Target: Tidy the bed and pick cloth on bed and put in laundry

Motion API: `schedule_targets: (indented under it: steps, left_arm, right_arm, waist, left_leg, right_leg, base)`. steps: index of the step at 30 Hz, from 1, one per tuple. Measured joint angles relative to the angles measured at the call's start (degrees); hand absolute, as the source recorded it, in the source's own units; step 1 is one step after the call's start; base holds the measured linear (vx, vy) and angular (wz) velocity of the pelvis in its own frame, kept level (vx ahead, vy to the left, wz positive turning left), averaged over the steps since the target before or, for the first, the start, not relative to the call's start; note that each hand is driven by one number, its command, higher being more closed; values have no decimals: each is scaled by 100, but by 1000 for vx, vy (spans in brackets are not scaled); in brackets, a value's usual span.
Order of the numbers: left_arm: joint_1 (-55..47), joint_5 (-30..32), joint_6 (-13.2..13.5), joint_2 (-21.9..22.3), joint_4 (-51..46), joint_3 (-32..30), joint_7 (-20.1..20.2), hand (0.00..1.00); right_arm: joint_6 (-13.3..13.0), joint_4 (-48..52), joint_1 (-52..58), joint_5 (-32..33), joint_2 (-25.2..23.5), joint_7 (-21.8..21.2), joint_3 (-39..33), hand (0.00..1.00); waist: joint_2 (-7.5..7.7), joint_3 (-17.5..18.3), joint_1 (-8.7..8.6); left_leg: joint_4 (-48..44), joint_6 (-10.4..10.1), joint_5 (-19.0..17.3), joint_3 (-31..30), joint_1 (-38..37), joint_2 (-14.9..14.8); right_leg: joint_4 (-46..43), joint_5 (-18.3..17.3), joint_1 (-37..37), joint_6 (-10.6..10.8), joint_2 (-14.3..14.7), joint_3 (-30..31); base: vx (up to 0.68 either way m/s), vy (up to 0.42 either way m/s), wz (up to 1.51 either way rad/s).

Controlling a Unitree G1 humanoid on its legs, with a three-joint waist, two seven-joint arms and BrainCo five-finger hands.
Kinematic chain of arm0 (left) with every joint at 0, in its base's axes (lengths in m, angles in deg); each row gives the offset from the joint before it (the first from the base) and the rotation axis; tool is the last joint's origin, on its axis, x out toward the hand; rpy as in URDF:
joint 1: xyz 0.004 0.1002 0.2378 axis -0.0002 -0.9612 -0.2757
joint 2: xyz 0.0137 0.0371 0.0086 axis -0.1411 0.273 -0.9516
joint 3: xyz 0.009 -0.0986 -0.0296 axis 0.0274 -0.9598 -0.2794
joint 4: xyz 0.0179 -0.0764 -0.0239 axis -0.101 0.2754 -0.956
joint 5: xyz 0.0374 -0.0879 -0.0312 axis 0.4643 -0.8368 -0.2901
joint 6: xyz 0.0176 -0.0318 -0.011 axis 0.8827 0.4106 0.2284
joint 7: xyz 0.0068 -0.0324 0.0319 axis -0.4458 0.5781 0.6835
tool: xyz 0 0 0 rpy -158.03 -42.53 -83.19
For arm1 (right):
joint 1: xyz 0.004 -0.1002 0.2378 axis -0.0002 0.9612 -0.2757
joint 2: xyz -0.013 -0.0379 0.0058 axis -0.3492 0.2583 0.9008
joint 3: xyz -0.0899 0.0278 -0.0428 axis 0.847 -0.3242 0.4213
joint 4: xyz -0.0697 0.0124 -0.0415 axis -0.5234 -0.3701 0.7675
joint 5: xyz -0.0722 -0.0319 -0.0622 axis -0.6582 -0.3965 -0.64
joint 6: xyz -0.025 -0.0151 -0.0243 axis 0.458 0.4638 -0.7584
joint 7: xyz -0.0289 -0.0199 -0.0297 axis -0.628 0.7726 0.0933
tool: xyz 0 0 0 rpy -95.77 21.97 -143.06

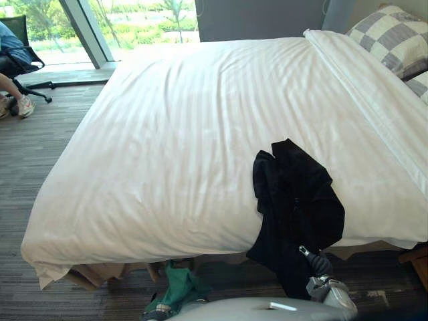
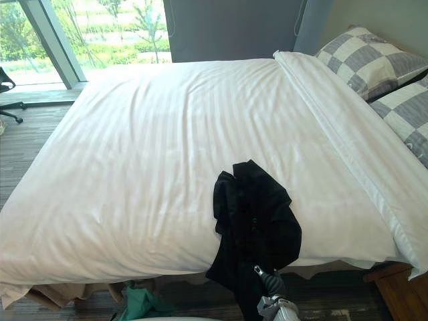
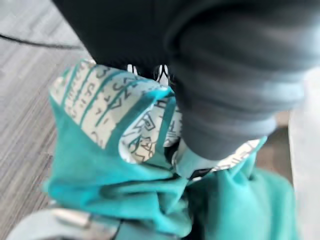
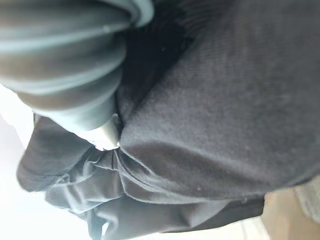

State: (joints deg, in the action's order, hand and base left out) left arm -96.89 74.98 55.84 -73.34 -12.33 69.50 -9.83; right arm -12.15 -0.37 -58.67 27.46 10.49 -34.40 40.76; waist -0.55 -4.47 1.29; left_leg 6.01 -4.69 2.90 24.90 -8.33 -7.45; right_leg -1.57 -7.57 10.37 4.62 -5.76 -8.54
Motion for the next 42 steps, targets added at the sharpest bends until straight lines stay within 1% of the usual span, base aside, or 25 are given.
schedule_targets:
  steps: [2, 4, 6, 7, 8, 10, 11, 12, 15, 17, 19, 22, 23, 26, 28, 29, 30, 31, 32, 33, 34, 36, 37, 39, 42]
  left_arm:
    - [25, -111, 304, 8, -10, 82, 16, 100]
    - [131, -480, 670, -61, -369, 741, 55, 100]
    - [295, -834, 903, -57, -715, 1124, 187, 100]
    - [459, -1098, 1119, -54, -1117, 1444, 305, 100]
    - [523, -1170, 1204, -34, -1266, 1553, 359, 100]
    - [598, -1504, 1476, 5, -1744, 1797, 543, 100]
    - [580, -1527, 1517, 8, -1814, 1809, 592, 100]
    - [527, -1523, 1595, 4, -1941, 1827, 655, 100]
    - [357, -1484, 1775, -70, -2395, 2066, 793, 100]
    - [342, -1562, 1820, -144, -2710, 2213, 1026, 100]
    - [344, -1651, 1859, -198, -2973, 2381, 1301, 100]
    - [365, -2003, 1851, -226, -3151, 2543, 1754, 100]
    - [370, -2250, 1830, -226, -3173, 2641, 1906, 100]
    - [398, -2379, 1645, -229, -3177, 2768, 2084, 100]
    - [431, -2380, 1465, -259, -3171, 2949, 2270, 100]
    - [432, -2381, 1407, -260, -3164, 2982, 2329, 100]
    - [439, -2384, 1351, -325, -3148, 3056, 2409, 100]
    - [433, -2390, 1340, -345, -3147, 3120, 2463, 100]
    - [415, -2407, 1340, -348, -3148, 3131, 2472, 100]
    - [376, -2435, 1340, -348, -3147, 3132, 2467, 100]
    - [333, -2439, 1340, -352, -3148, 3120, 2454, 100]
    - [252, -2574, 1341, -359, -3148, 3068, 2332, 100]
    - [239, -2653, 1341, -359, -3148, 3012, 2198, 100]
    - [239, -2654, 1344, -291, -3148, 2912, 2083, 100]
    - [190, -2717, 1407, -251, -3148, 2753, 1742, 100]
  right_arm:
    - [-51, 183, 40, 185, -18, -92, 260, 100]
    - [-47, 863, 125, 367, -21, -177, 738, 100]
    - [-48, 1249, 137, 504, -24, -239, 975, 100]
    - [-49, 1403, 131, 551, -32, -309, 1155, 100]
    - [-49, 1419, 123, 553, -44, -342, 1193, 100]
    - [-8, 1447, 147, 590, -60, -435, 1312, 100]
    - [17, 1451, 166, 590, -60, -478, 1315, 100]
    - [47, 1468, 232, 590, -52, -564, 1318, 100]
    - [125, 1662, 415, 586, -5, -706, 1343, 100]
    - [133, 1811, 460, 582, 13, -793, 1375, 100]
    - [125, 1924, 460, 579, 31, -846, 1490, 100]
    - [125, 2021, 460, 470, 59, -846, 1664, 100]
    - [125, 2028, 461, 320, 106, -823, 1706, 100]
    - [131, 2028, 466, -30, 130, -631, 1789, 100]
    - [131, 2025, 518, -235, 166, -458, 1786, 100]
    - [128, 2025, 537, -259, 166, -407, 1785, 100]
    - [97, 2012, 570, -264, 164, -343, 1784, 100]
    - [68, 2001, 565, -261, 161, -332, 1785, 100]
    - [59, 2001, 558, -257, 161, -333, 1786, 100]
    - [27, 1981, 524, -248, 176, -355, 1783, 100]
    - [1, 1928, 488, -245, 186, -378, 1784, 100]
    - [-17, 1809, 454, -240, 174, -407, 1787, 100]
    - [-19, 1762, 460, -201, 176, -430, 1787, 100]
    - [-18, 1753, 460, -186, 178, -479, 1786, 100]
    - [-17, 1733, 454, 8, 158, -613, 1803, 100]
  waist:
    - [31, -9, -9]
    - [49, 1, -20]
    - [50, 4, -48]
    - [57, 5, -90]
    - [58, 6, -111]
    - [46, -2, -242]
    - [36, -8, -270]
    - [25, -18, -355]
    - [-6, -54, -372]
    - [-14, -57, -377]
    - [-13, -58, -439]
    - [-34, -68, -512]
    - [-35, -70, -513]
    - [-30, -101, -536]
    - [60, -192, -590]
    - [98, -217, -625]
    - [164, -212, -671]
    - [214, -218, -662]
    - [195, -230, -623]
    - [125, -273, -515]
    - [81, -279, -475]
    - [68, -278, -485]
    - [11, -250, -491]
    - [11, -249, -492]
    - [12, -234, -459]
  left_leg:
    - [1, -4, -11, 7, -62, 4]
    - [0, -4, -11, 3, -65, 10]
    - [-1, 5, -4, -23, -65, 23]
    - [-1, 23, 10, -52, -63, 42]
    - [-2, 27, 14, -62, -63, 50]
    - [-4, 38, 22, -130, -59, 87]
    - [-5, 41, 23, -164, -57, 98]
    - [-6, 48, 28, -188, -55, 119]
    - [-9, 59, 39, -205, -52, 111]
    - [-9, 70, 55, -236, -52, 104]
    - [-8, 79, 66, -295, -52, 102]
    - [-9, 102, 85, -346, -60, 106]
    - [-13, 110, 95, -373, -65, 114]
    - [-9, 151, 128, -567, -62, 171]
    - [-4, 207, 172, -971, -45, 327]
    - [-2, 240, 197, -1150, -9, 402]
    - [-2, 257, 262, -1431, 92, 484]
    - [-1, 257, 308, -1540, 127, 515]
    - [-1, 245, 325, -1582, 142, 527]
    - [0, 219, 338, -1619, 156, 504]
    - [1, 202, 350, -1636, 169, 484]
    - [1, 181, 384, -1747, 256, 464]
    - [1, 177, 422, -1861, 320, 448]
    - [0, 168, 472, -1972, 399, 435]
    - [0, 144, 599, -2329, 651, 454]
  right_leg:
    - [20, 0, 51, 0, -5, -2]
    - [17, 1, 30, 1, -8, -3]
    - [2, 1, 14, 0, -16, -5]
    - [0, 3, 17, -2, -27, -9]
    - [0, 3, 18, -2, -31, -9]
    - [2, 3, 19, -3, -24, -10]
    - [3, 3, 21, -3, -21, -10]
    - [4, 3, 26, -3, -19, -10]
    - [3, 2, 23, -4, -2, -9]
    - [-18, -6, 24, -18, 13, -9]
    - [-55, -24, 24, -48, 24, -11]
    - [-106, -40, 23, -75, 24, -11]
    - [-142, -48, 20, -87, 19, -15]
    - [-344, -161, 16, -66, -46, -130]
    - [-989, -568, -72, -60, -204, -226]
    - [-1253, -748, -134, -81, -256, -112]
    - [-1417, -938, -183, -22, -302, 102]
    - [-1474, -980, -184, -23, -318, 19]
    - [-1474, -987, -179, -34, -305, -13]
    - [-1475, -1018, -169, -64, -271, -18]
    - [-1472, -1021, -168, -61, -244, -21]
    - [-1464, -1046, -161, -29, -208, -100]
    - [-1440, -1078, -153, -26, -174, -191]
    - [-1415, -1083, -157, -27, -144, -298]
    - [-1396, -1112, -155, -51, -121, -719]
  base:
    - [0, 0, 0]
    - [-35, -16, 3]
    - [-20, -9, 4]
    - [-11, -8, 4]
    - [-6, -8, 4]
    - [0, 0, 0]
    - [17, -15, 4]
    - [12, -13, 3]
    - [2, -5, 1]
    - [-20, -34, 5]
    - [-34, -32, 7]
    - [-42, -15, 5]
    - [-42, -9, 5]
    - [-42, -15, 27]
    - [-54, -23, 81]
    - [-53, -44, 116]
    - [-38, -57, 108]
    - [-24, -60, 83]
    - [-36, -48, 39]
    - [-64, -50, 17]
    - [-74, -62, 20]
    - [-57, -72, 28]
    - [-27, -71, 38]
    - [0, -68, 42]
    - [16, -73, 60]
